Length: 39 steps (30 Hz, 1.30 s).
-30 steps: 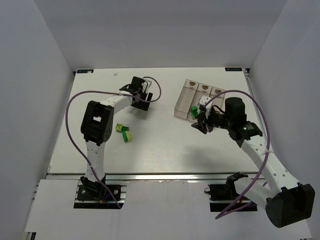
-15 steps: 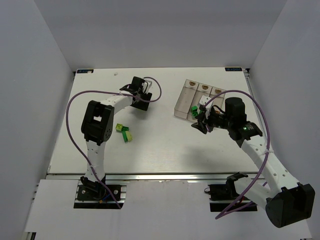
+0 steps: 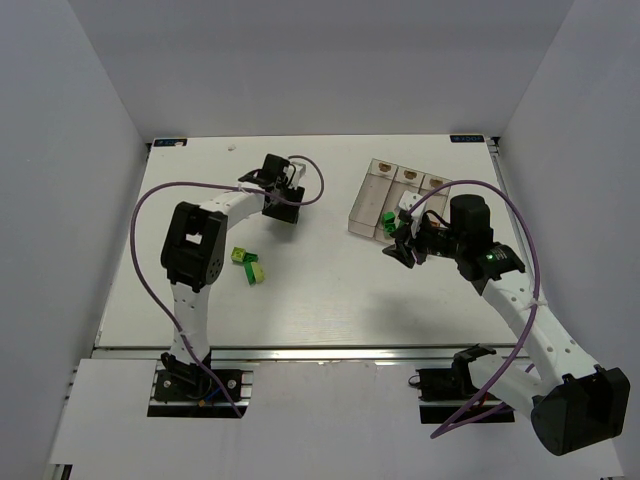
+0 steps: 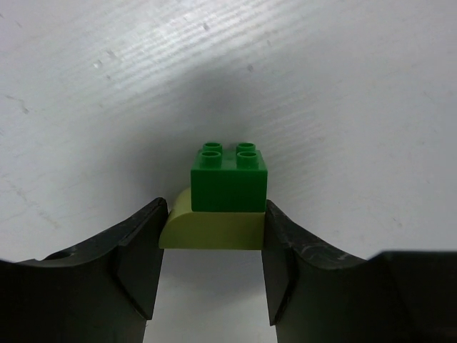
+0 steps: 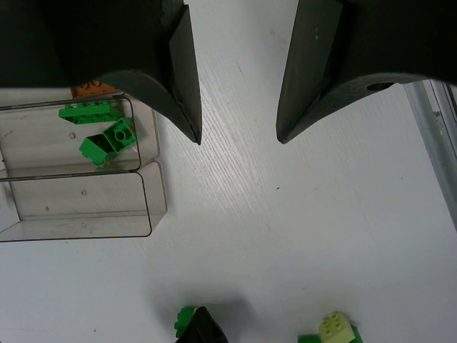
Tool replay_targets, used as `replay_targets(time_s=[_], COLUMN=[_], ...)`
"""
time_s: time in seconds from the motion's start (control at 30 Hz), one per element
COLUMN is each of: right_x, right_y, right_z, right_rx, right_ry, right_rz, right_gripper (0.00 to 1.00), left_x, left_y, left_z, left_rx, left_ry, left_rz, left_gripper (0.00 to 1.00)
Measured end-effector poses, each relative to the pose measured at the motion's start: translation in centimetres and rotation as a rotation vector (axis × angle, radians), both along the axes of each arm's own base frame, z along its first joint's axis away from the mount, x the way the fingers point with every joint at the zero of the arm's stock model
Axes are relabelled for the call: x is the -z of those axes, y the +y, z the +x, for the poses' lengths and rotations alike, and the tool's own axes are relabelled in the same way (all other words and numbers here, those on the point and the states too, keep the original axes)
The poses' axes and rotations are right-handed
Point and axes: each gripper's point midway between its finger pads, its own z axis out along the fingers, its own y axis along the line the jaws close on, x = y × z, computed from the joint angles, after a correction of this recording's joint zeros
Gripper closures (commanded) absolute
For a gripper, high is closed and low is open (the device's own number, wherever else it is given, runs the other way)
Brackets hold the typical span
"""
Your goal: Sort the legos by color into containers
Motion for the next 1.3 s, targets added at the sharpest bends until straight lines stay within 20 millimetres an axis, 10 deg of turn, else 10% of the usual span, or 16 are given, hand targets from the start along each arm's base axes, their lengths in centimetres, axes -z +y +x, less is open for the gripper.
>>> replay_targets(time_s=[0.17,0.23,0.57,0.73,0.97,1.3], right_x=[-0.1,-0.3,-2.0,-3.2,-5.7,-2.4], right_y=[0.1,0.2,0.6,1.7,2.1,3.0], right_z=[0.0,0.1,0.2,0.6,1.0,-2.2], right_rx=[0.019,0.037,0.163,0.180,0.223,0.160], right_ry=[0.026,0.047,0.127,0.254,0.365,0.599], right_rz=[0.019,0.043,0.205,0.276,0.379,0.469], right_gripper=[0.41,0.11,0.15,0.29,0.27,0.27], left_x=[-1.3,-2.7,-12.8,-13.8,-14.2,-18.1], left_y=[-1.4,-2.4,-11.2,-14.4,-13.5,-14.2], left_z=[-2.2,-3.7,-12.9,-17.7,-20.8,-22.8], left_rx=[0.025,0.043,0.305,0.485,0.595,0.720], left_ry=[0.021,0.019,-0.125,-0.161,-0.251,-0.431], left_rz=[-0.070,-0.124,-0.425,-0.433,-0.395,-0.451], left_gripper=[0.80,0.81,0.81,0.82,0.88,0.93])
